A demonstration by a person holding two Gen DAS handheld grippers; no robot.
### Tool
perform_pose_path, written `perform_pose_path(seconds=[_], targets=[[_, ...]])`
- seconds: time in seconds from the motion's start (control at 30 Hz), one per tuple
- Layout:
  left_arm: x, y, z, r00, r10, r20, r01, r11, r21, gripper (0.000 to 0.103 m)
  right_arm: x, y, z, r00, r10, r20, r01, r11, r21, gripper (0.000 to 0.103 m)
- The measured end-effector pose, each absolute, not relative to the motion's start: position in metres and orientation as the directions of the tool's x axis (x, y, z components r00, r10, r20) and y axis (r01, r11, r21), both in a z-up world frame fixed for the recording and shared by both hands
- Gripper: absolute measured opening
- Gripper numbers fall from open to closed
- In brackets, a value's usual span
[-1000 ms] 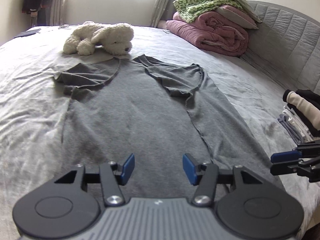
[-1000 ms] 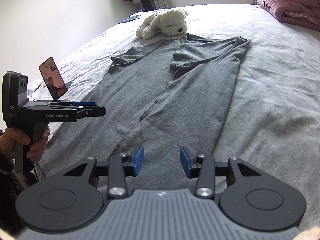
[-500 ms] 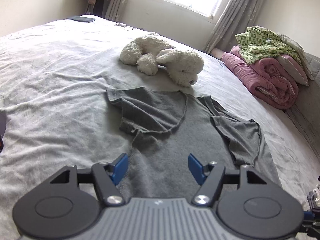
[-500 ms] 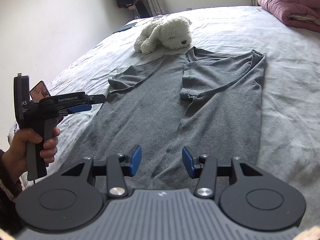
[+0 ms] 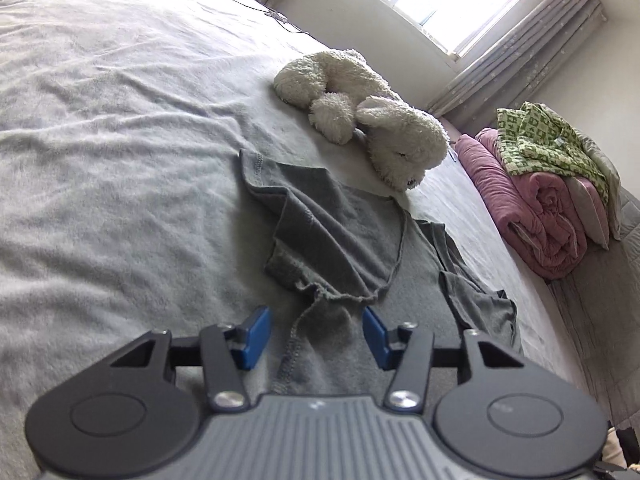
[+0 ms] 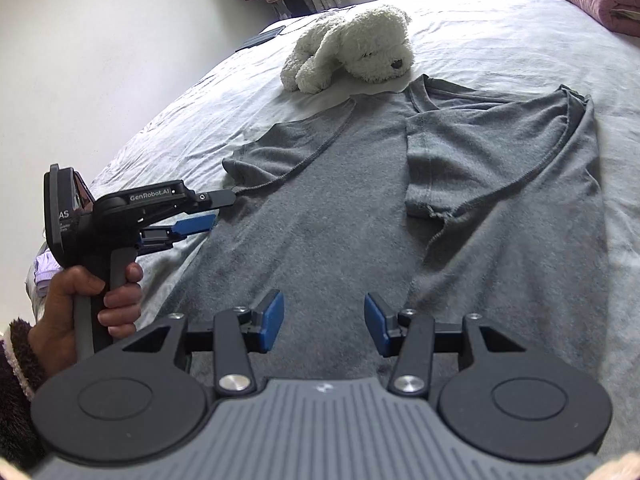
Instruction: Fold clothes
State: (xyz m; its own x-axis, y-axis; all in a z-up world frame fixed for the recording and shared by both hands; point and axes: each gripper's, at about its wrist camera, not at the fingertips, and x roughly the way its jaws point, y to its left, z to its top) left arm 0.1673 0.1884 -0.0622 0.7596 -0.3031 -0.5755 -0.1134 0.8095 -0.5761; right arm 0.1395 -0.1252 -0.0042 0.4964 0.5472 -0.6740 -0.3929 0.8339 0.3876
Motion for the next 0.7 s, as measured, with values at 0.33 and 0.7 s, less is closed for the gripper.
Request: perform_pose_path(seconds=[0.33, 0.7], targets=[[0.179, 0.200, -0.074, 0.788, -0.336, -0.516, -0.144, 0.715, -0.685, 0.042, 0.245, -0.040, 0.020, 0.415, 0.595, -0.688, -0.503, 0.781, 0.371, 0.050], [0.180, 0.205, -0.080, 0.786, -0.353, -0.507, -0.137, 0.701, -0.700, 0.025, 0.296, 0.071, -0.006, 0.359, 0.562, -0.745, -0.650, 0.724, 0.232, 0.049]])
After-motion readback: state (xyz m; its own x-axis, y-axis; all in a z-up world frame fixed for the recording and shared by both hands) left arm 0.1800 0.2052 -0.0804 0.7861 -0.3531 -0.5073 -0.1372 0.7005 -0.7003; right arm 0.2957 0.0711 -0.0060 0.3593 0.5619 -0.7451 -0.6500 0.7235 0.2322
